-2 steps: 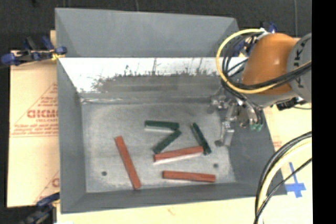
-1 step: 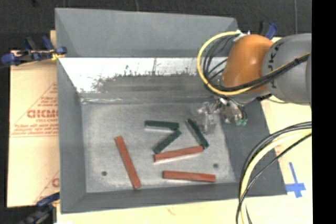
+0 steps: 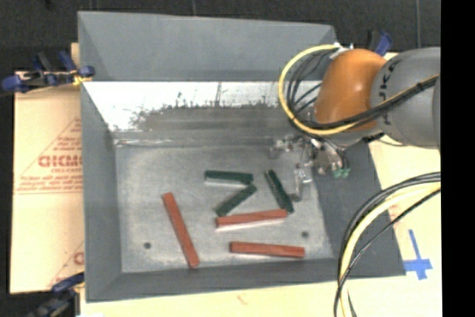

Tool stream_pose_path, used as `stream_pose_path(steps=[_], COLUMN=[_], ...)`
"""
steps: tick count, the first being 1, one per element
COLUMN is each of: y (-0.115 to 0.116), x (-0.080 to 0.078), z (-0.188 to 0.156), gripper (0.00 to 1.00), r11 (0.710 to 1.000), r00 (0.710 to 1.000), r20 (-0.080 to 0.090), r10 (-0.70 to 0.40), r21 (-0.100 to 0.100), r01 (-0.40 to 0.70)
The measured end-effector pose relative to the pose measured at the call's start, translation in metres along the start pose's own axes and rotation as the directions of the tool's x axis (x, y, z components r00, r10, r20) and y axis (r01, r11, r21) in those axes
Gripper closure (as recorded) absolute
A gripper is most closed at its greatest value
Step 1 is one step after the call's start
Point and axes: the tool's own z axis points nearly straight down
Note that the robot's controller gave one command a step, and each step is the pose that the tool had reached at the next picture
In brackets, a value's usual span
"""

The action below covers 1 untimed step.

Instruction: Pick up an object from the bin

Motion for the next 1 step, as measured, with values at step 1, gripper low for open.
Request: stream_pose_path(steps=[1], y=[0.0001], x=[0.0], z=[0.0], gripper=[0.0], r11=[1.0], r00=[1.0], r20=[0.0], r10=[-0.001], r21=[0.0], r01=[0.001])
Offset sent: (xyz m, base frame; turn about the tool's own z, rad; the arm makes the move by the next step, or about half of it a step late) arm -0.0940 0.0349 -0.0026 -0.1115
